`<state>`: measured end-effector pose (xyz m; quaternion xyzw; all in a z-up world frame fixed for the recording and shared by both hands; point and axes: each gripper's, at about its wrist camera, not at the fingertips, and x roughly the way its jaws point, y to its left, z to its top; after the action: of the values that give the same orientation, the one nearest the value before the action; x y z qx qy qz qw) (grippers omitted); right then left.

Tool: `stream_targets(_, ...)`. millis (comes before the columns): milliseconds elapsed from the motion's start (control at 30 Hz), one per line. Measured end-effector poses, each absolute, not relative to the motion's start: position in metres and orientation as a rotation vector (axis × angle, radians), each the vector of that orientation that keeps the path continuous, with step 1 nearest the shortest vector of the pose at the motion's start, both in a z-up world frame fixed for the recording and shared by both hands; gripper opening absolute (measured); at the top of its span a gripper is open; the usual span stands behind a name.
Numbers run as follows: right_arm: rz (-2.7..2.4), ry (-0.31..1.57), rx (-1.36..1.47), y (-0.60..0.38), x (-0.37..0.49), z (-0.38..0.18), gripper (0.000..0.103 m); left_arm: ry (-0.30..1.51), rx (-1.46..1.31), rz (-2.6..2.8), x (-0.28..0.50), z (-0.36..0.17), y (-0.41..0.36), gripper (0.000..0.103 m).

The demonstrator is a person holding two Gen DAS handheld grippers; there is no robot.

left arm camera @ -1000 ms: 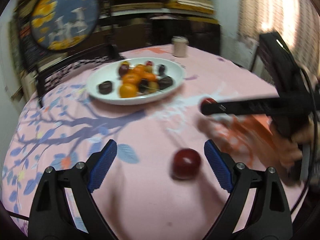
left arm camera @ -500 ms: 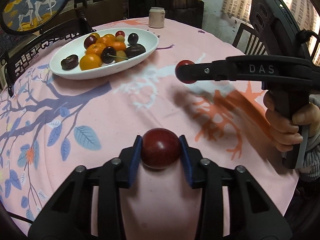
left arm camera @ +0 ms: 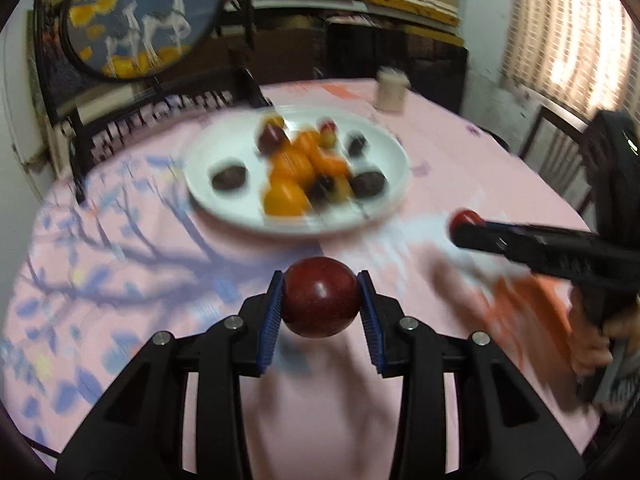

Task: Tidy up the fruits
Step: 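Lower the plum and red tomato onto the white plate and open both tools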

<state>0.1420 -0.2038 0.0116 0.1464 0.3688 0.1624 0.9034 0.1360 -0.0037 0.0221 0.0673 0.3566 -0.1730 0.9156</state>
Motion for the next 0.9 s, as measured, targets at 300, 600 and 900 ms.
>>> stream_targets(300, 0.268, 0.696, 0.253, -0.196, 0.217, 0.038, 0.030, 0.709, 0.085, -0.216, 0.228, 0.034, -0.002, 0.037)
stream_targets(600, 0.237, 0.749, 0.222, -0.191, 0.256, 0.011, 0.030, 0.739, 0.026, -0.119, 0.266, 0.007, 0.012, 0.037)
stream_targets(900, 0.222, 0.751, 0.193, -0.188, 0.260, 0.004, 0.030, 0.727, 0.071, -0.082, 0.270, -0.001, 0.005, 0.038)
